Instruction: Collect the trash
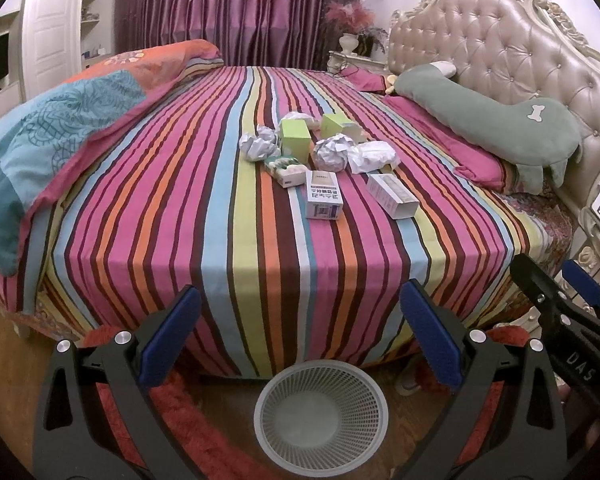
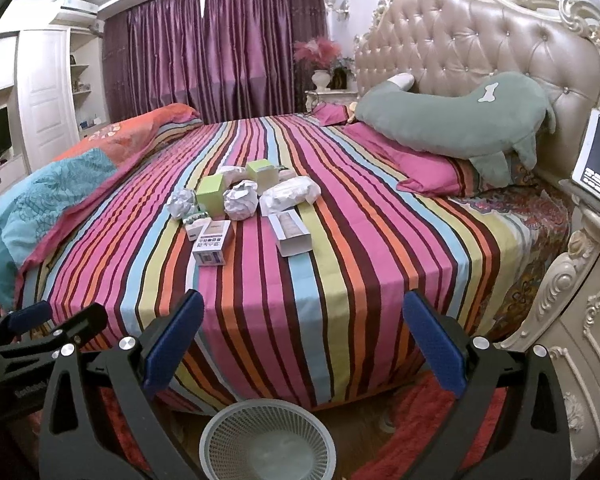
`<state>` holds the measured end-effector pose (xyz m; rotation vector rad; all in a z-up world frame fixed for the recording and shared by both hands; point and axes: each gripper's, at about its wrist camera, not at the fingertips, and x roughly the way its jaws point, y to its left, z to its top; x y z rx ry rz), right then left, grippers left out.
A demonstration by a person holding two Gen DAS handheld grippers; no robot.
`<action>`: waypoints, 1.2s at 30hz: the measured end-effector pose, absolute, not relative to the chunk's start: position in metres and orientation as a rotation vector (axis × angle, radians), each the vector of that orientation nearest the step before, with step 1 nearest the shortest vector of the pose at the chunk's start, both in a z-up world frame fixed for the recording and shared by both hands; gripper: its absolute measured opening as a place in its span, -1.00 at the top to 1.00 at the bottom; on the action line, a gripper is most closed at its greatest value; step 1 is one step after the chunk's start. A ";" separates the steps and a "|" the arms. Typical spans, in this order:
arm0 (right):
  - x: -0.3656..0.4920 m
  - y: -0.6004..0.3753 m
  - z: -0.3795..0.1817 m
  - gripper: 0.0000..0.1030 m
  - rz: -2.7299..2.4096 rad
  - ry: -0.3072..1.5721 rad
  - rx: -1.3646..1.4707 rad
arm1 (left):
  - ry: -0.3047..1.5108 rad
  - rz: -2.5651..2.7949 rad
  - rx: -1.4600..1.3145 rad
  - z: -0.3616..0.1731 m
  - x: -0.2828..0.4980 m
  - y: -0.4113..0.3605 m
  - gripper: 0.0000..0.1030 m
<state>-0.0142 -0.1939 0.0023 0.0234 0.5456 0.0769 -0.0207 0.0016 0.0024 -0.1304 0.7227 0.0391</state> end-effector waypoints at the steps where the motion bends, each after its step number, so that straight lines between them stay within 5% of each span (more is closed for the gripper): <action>1: -0.015 -0.193 0.002 -0.85 0.077 0.546 0.021 | 0.723 0.039 -0.130 0.002 -0.021 0.002 -0.87; 36: 0.012 -0.195 -0.030 -0.85 0.103 0.646 0.013 | 0.832 0.073 -0.174 -0.037 0.011 0.021 -0.87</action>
